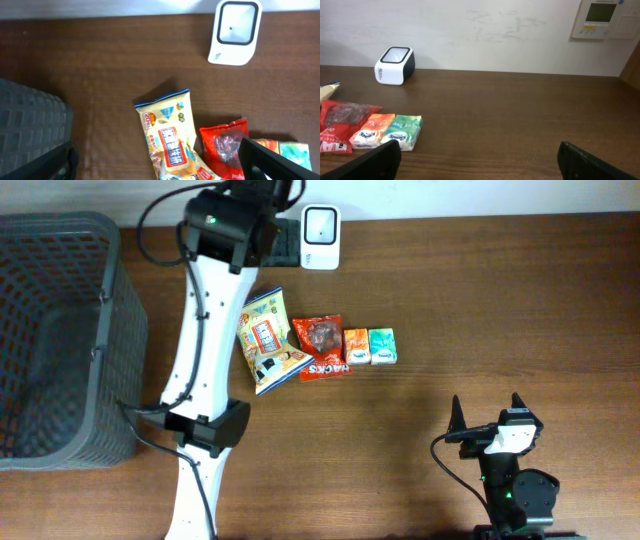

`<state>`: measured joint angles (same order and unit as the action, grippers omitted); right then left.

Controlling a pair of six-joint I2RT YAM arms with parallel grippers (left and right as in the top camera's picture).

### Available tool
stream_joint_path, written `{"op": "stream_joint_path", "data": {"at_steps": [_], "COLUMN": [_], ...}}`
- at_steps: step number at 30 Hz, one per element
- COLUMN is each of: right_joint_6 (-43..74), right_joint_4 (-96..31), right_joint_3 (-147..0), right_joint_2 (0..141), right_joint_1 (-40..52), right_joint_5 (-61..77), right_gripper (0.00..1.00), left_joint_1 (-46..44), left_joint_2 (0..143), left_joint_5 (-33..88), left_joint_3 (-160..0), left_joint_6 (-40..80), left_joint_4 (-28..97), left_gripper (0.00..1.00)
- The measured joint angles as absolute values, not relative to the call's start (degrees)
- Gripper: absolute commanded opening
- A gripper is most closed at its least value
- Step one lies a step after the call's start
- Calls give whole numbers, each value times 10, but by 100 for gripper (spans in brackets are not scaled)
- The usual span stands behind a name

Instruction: Scan the item barcode

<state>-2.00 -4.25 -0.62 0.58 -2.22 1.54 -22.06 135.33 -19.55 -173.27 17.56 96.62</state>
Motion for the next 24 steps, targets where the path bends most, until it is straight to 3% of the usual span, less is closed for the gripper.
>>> {"op": "stream_joint_path", "data": {"at_steps": [5, 8, 11, 13, 16, 19, 23, 24], "right_joint_6": [-20, -5, 38, 60, 83, 61, 1, 5], "right_joint_4": [-42, -33, 19, 118, 92, -18, -343, -375], "right_joint_3": [-6, -6, -6, -8, -60, -229, -575, -646], "right_joint_2": [6, 6, 6, 7, 38, 222, 624, 703], "right_joint_1": [-22, -22, -23, -23, -23, -23, -26, -26], "right_joint_5": [15, 88, 293, 356, 378, 387, 406, 443], "right_gripper": [99, 99, 99, 99, 99, 99, 99, 87], "left_joint_1": [-97, -23, -22, -24, -24, -24, -24, -24], "left_joint_2": [1352, 1352, 1352, 1352, 1352, 1352, 1353, 1353], "left_joint_5": [-98, 5, 112, 130, 138, 142, 145, 146], "left_joint_3": [-1737, -1737, -1737, -1737, -1737, -1737, -1737, -1737], "left_joint_6": [176, 151, 70, 55, 47, 43, 41, 41], "left_joint_4": [966, 966, 967, 967, 967, 967, 968, 964], "left_gripper": [99, 99, 99, 99, 99, 99, 99, 99]}}
